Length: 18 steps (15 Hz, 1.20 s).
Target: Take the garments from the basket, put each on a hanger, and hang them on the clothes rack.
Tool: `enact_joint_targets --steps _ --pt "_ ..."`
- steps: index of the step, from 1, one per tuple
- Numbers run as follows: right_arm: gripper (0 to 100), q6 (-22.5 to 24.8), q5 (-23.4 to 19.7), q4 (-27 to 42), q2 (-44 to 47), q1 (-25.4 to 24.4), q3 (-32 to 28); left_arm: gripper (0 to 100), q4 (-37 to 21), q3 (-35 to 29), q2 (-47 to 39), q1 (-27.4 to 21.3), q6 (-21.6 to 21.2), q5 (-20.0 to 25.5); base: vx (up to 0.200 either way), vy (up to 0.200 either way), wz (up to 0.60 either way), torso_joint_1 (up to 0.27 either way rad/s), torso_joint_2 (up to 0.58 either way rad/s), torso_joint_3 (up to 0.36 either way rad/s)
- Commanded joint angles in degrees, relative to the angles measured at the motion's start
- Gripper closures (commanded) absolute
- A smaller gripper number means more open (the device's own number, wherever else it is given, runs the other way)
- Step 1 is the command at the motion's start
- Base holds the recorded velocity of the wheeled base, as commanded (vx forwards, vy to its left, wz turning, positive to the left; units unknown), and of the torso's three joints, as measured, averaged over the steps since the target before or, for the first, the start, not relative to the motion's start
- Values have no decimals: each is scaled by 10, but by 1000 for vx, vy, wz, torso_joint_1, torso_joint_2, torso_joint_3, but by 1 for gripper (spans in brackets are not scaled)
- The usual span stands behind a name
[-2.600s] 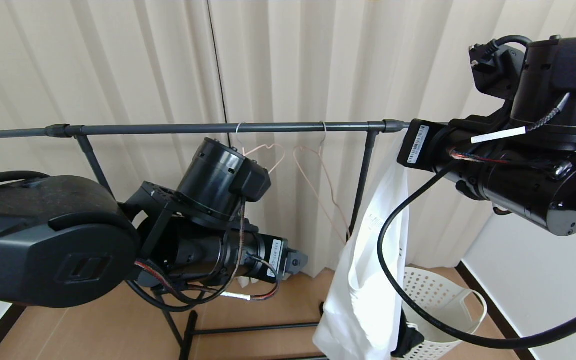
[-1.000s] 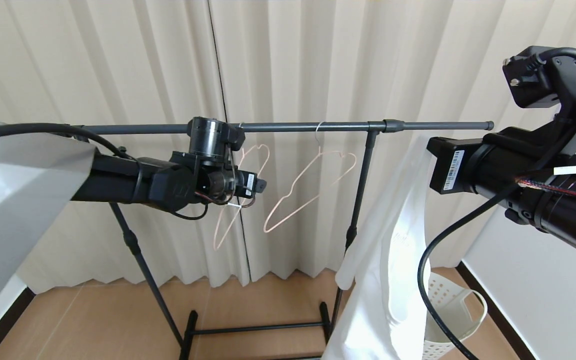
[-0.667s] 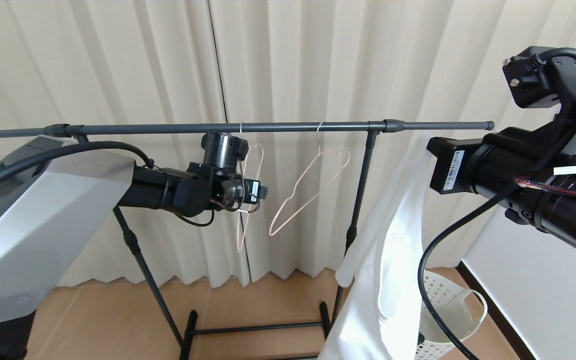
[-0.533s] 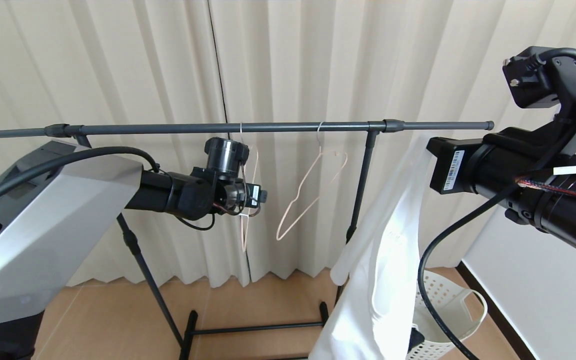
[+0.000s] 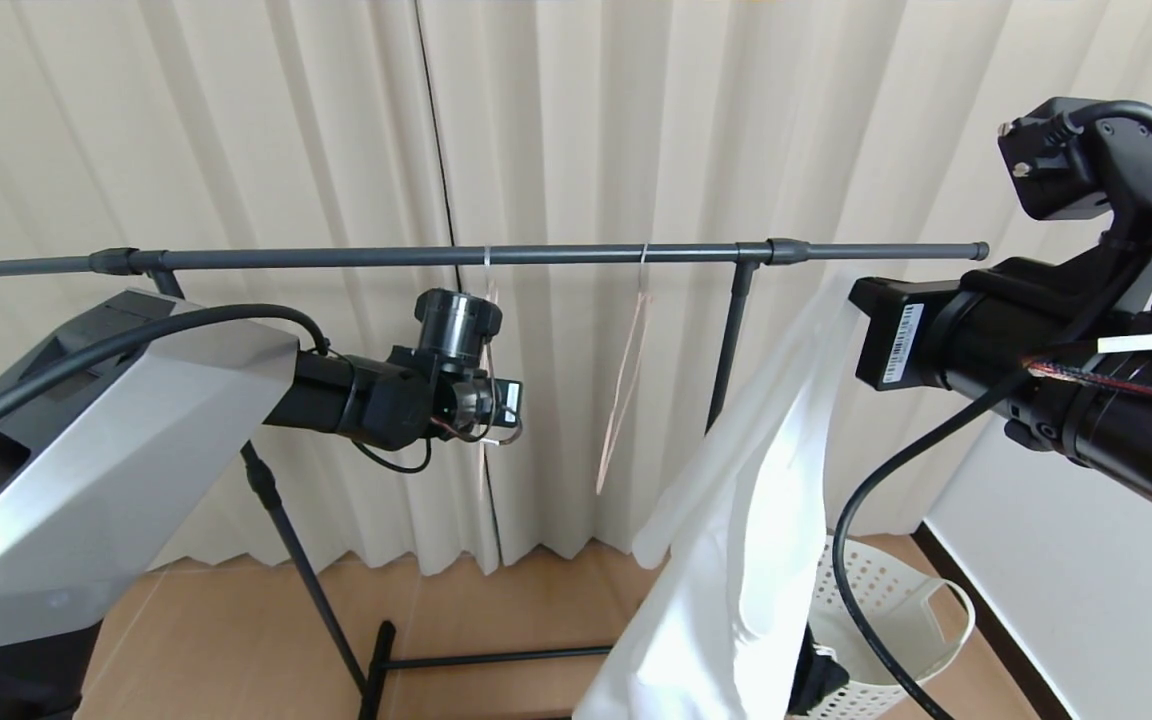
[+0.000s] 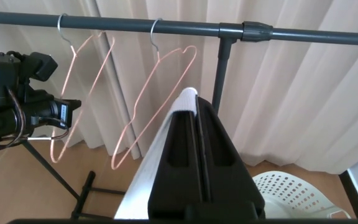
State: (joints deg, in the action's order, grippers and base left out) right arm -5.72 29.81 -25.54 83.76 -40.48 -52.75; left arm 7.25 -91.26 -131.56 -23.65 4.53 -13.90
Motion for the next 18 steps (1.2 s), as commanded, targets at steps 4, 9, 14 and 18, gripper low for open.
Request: enact_joint_targets --steps 4,9,14,18 --pt "100 0 0 0 3 1 0 100 0 4 16 -3 -1 1 0 0 0 0 0 0" --pt "100 0 0 0 3 1 -1 100 1 28 60 -5 -2 5 0 0 0 0 0 0" --pt "100 0 0 0 2 1 -1 100 24 78 100 -15 -5 9 0 0 0 0 0 0" --pt "100 0 0 0 3 0 -2 100 24 128 150 -25 -11 9 0 0 0 0 0 0"
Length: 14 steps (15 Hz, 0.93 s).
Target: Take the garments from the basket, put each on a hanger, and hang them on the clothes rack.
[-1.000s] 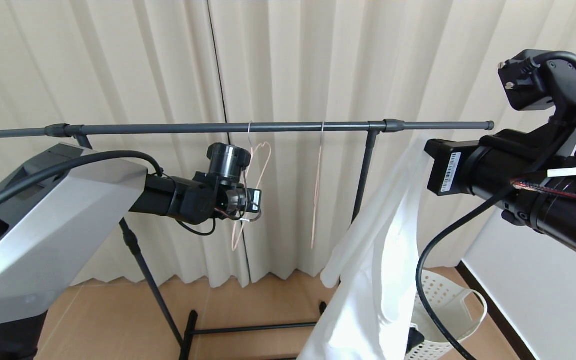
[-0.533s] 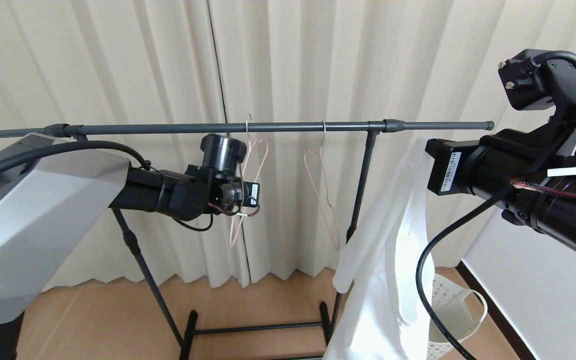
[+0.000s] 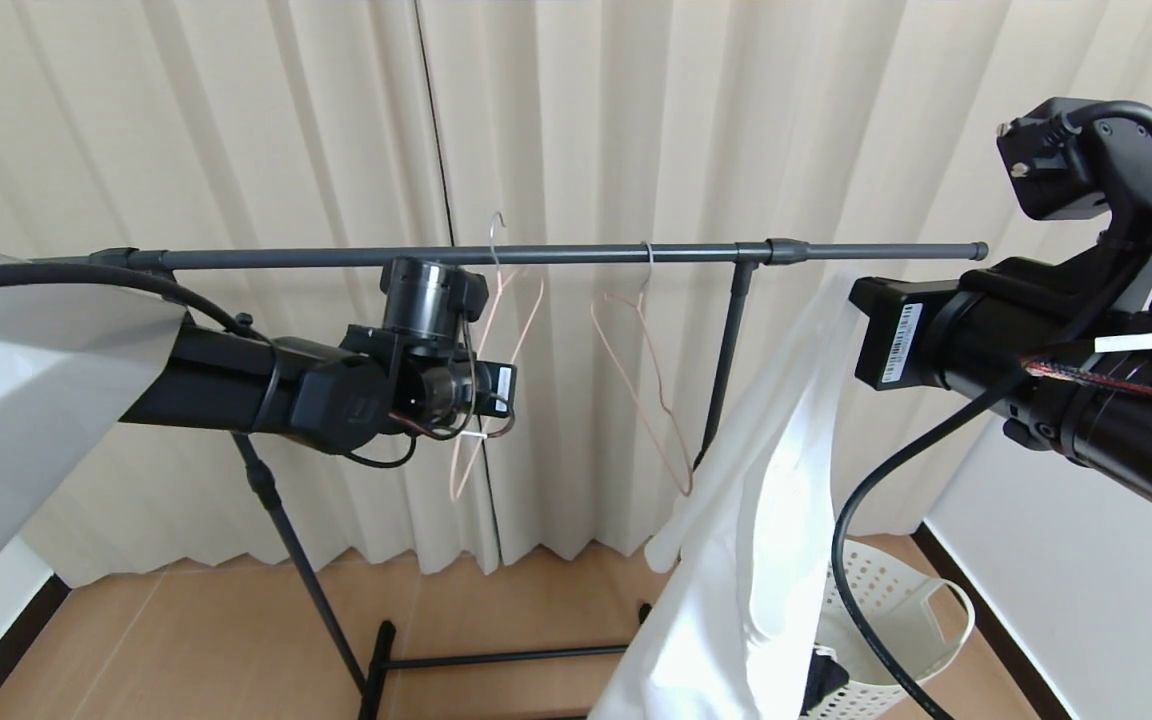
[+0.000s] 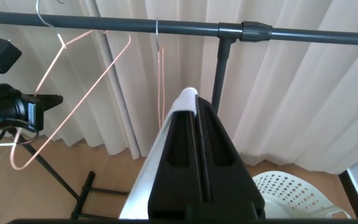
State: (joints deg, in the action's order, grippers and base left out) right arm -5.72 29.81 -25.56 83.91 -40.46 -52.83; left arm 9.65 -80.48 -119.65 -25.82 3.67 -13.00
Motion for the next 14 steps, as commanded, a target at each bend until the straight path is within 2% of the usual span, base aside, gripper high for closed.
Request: enact_joint_targets --steps 1,3,4,6,7,9,11,14 --pt "100 0 0 0 2 -1 0 100 5 46 46 -5 -10 -1 0 0 0 0 0 0" --pt "100 0 0 0 5 -1 -1 100 45 105 72 -5 -14 1 0 0 0 0 0 0" --pt "100 1 -1 0 6 0 -3 100 119 195 105 -5 -33 10 0 0 0 0 0 0" --pt "100 2 -7 1 5 3 -5 100 186 290 150 -5 -65 43 0 0 0 0 0 0" --pt "100 3 -12 2 5 7 -5 100 229 366 198 -5 -89 75 0 0 0 0 0 0" --pt "100 11 -12 3 9 7 -3 100 248 451 260 -4 -111 118 0 0 0 0 0 0" --pt "100 14 -9 2 26 8 -3 100 259 510 307 -1 -112 165 0 0 0 0 0 0" --pt "100 15 5 1 58 21 -4 100 279 575 355 4 -132 224 0 0 0 0 0 0"
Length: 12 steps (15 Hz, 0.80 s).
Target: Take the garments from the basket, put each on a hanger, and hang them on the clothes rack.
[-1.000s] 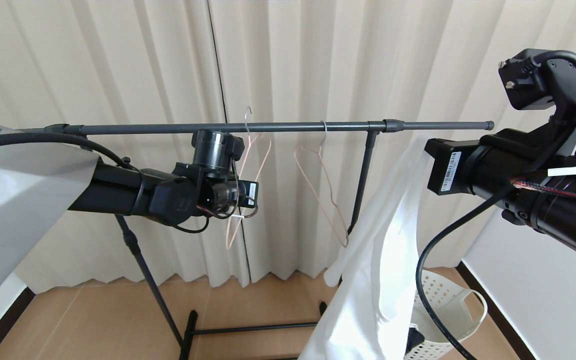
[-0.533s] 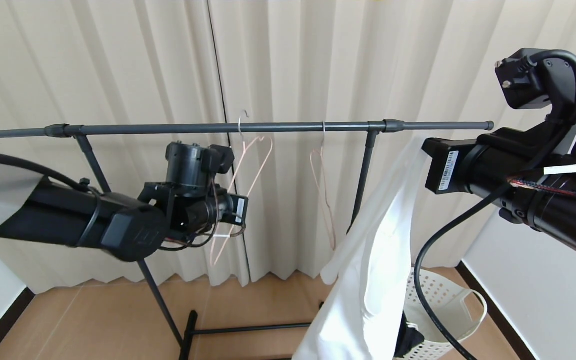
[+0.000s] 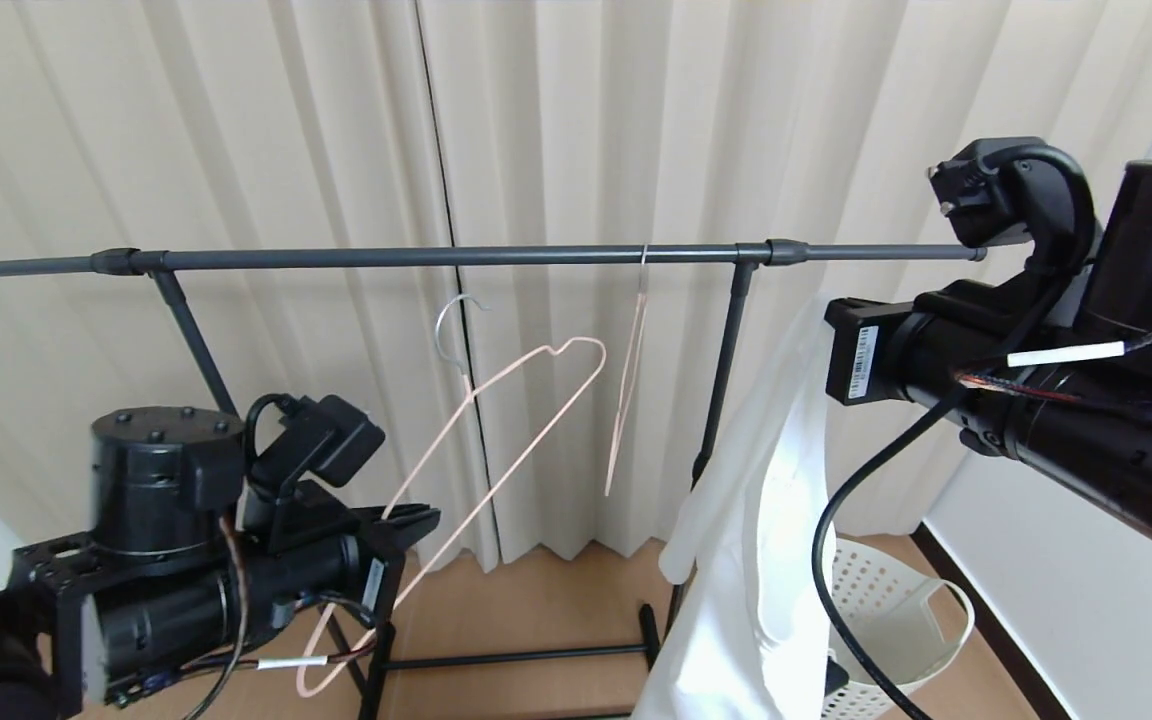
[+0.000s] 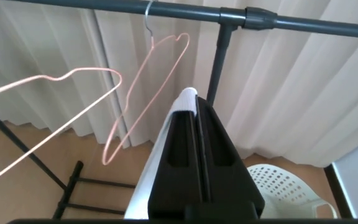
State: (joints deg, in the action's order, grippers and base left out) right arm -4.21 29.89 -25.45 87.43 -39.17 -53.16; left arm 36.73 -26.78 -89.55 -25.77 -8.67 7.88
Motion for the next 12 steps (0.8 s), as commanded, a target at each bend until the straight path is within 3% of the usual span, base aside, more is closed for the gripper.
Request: enact_joint_targets --steps 1,4,9,12 --pt "100 4 11 -1 33 18 -4 100 18 56 68 6 -13 38 0 0 0 0 0 0" --pt "100 24 33 -21 56 48 -9 100 21 66 90 5 -55 67 0 0 0 0 0 0" --pt "100 43 70 -92 110 69 -16 100 20 74 98 3 -55 114 0 0 0 0 0 0" --pt "100 42 71 -108 120 69 -28 100 20 80 86 -27 -49 130 0 0 0 0 0 0"
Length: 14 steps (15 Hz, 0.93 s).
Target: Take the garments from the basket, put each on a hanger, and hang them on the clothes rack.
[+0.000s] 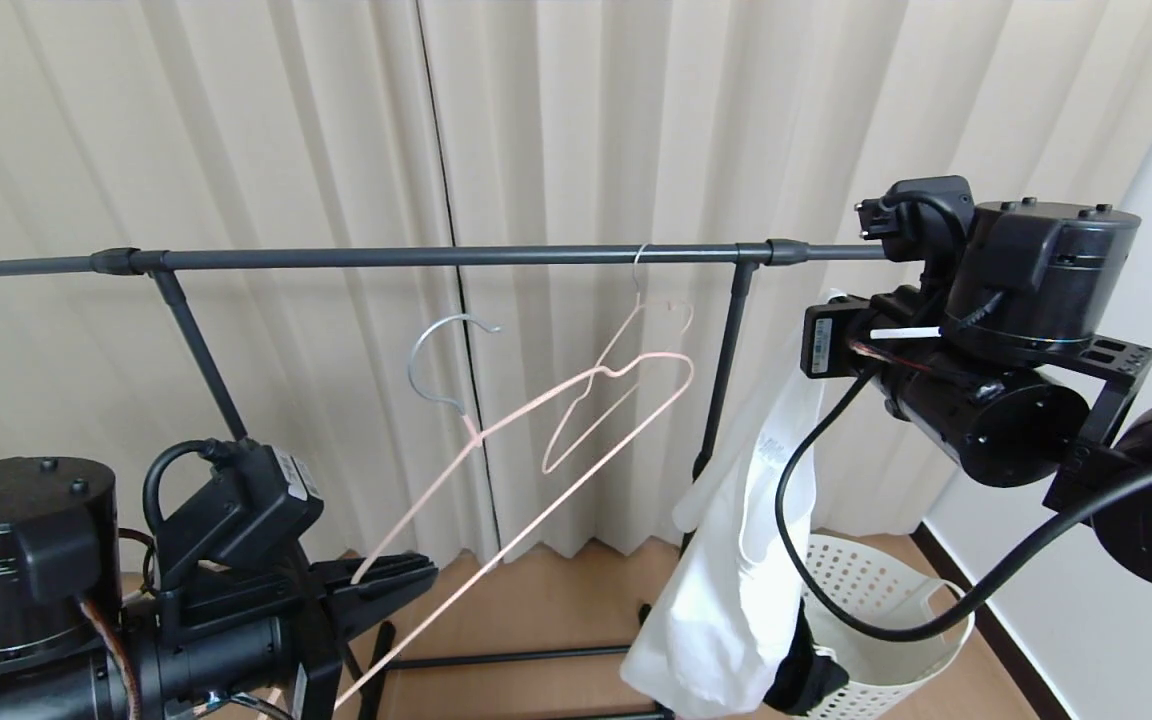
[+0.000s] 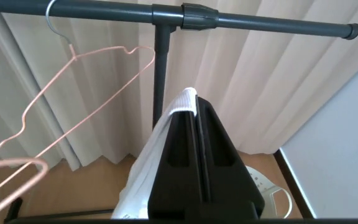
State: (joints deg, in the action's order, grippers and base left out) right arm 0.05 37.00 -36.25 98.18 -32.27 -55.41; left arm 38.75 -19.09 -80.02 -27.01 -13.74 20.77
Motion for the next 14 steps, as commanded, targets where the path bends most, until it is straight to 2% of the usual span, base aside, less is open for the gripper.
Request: enact_joint_targets --steps 1,6,11,14 --pt "100 0 0 0 13 0 -8 100 0 3 -12 -25 12 1 0 0 0 0 0 0" --pt "100 -4 -2 -1 21 -1 -15 100 1 3 -29 -75 54 1 0 0 0 0 0 0" --pt "100 -6 -2 -2 23 -6 -13 100 1 2 -32 -88 62 1 0 0 0 0 0 0" --pt "100 -7 0 -2 23 -25 -8 100 14 -9 -45 -100 105 -2 0 0 0 0 0 0"
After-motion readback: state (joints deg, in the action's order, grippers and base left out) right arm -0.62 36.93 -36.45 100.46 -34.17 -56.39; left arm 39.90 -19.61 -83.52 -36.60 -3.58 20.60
